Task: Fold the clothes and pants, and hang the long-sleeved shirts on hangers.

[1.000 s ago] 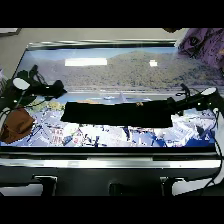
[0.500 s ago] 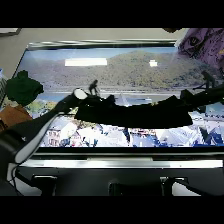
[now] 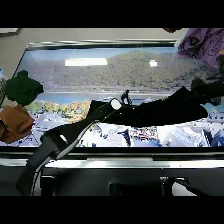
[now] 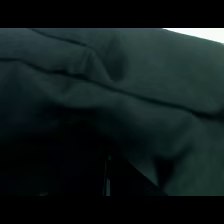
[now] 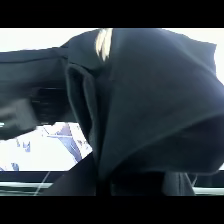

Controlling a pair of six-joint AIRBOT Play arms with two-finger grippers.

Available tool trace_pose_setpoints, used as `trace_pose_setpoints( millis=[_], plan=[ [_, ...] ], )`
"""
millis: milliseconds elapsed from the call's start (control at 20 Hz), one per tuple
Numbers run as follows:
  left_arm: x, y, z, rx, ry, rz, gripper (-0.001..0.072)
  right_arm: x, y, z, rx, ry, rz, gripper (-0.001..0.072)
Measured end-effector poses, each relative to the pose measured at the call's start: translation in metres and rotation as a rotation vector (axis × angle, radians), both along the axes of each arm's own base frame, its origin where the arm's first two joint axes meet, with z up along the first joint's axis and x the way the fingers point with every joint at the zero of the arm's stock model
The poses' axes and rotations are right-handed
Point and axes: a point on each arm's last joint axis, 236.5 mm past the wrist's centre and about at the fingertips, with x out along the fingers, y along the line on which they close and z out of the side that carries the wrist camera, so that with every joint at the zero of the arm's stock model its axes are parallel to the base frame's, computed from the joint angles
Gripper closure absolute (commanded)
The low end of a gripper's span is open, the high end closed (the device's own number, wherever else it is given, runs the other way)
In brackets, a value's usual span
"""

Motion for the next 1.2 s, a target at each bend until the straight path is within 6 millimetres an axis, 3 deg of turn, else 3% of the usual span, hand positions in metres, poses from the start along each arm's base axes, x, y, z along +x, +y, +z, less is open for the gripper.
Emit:
trace_pose_setpoints(
  millis=[150,300,400,500,600,700,900,1100,1200],
  plan=[
    [-0.003,-0.024,0.0,-0.036,0.009,0.034,0.0691,0.002,-0.001,0.01,-0.01,-0.024,0.001,0.0687],
    [-0.004,-0.032,0.001,-0.052,0.018,0.046,0.0693,0.004,-0.003,0.013,-0.019,-0.034,-0.001,0.0687],
    [0.002,-0.022,0.006,-0.035,0.01,0.024,0.0693,0.006,-0.004,0.014,-0.026,-0.043,-0.005,0.0687],
    [0.018,0.004,0.022,0.015,-0.048,-0.013,0.0693,0.009,-0.002,0.016,-0.022,-0.054,-0.01,0.0687],
    [0.046,0.054,0.043,0.121,-0.144,-0.047,0.0691,0.014,0.012,0.018,-0.011,-0.067,0.003,0.0687],
    [0.078,0.119,0.074,0.242,-0.235,-0.048,0.069,0.021,0.037,0.021,0.001,-0.084,0.023,0.0687],
    [0.129,0.294,0.148,0.511,-0.372,0.046,0.0689,0.036,0.118,0.021,0.044,-0.111,0.075,0.0687],
    [0.135,0.445,0.21,0.661,-0.391,0.223,0.0688,0.039,0.211,0.001,0.101,-0.087,0.135,0.0687],
    [0.129,0.497,0.231,0.701,-0.385,0.305,0.0688,0.038,0.248,-0.015,0.118,-0.059,0.155,0.0687]
  ],
)
